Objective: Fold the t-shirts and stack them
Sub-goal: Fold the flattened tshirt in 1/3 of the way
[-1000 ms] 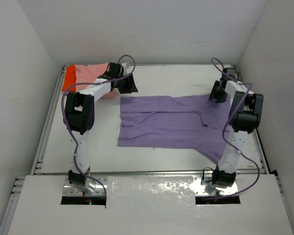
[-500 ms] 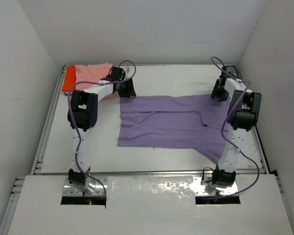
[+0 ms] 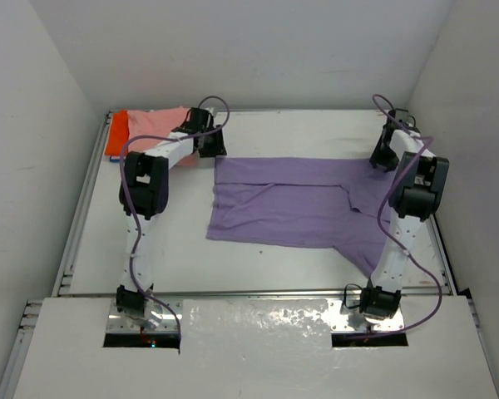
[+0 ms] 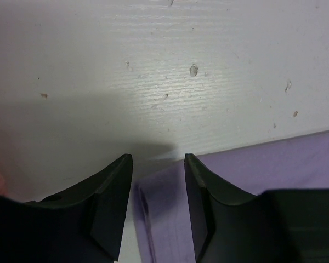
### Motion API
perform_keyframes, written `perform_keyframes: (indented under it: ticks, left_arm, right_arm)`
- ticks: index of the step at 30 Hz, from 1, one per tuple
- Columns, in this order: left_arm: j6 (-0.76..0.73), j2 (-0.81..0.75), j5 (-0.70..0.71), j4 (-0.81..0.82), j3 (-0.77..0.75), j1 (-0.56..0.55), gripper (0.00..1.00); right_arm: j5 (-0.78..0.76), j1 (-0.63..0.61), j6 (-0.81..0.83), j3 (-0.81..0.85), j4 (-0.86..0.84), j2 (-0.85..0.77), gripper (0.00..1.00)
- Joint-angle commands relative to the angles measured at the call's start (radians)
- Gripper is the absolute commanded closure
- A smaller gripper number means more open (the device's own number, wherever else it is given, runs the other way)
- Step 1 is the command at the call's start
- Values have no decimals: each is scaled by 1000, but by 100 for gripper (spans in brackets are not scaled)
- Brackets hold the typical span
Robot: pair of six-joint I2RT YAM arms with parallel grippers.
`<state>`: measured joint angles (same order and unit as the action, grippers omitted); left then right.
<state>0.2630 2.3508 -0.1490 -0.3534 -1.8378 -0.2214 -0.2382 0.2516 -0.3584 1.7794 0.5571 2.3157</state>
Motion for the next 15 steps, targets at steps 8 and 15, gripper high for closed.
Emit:
perform_keyframes:
  ticks: [8, 15]
  left_arm:
    - [4, -60, -24, -18, -70, 7, 56]
    - [7, -229, -9, -88, -51, 7, 52]
  right_arm:
    - [200, 6, 53, -17, -43, -42, 55]
    - [140, -43, 13, -61, 59, -217, 53]
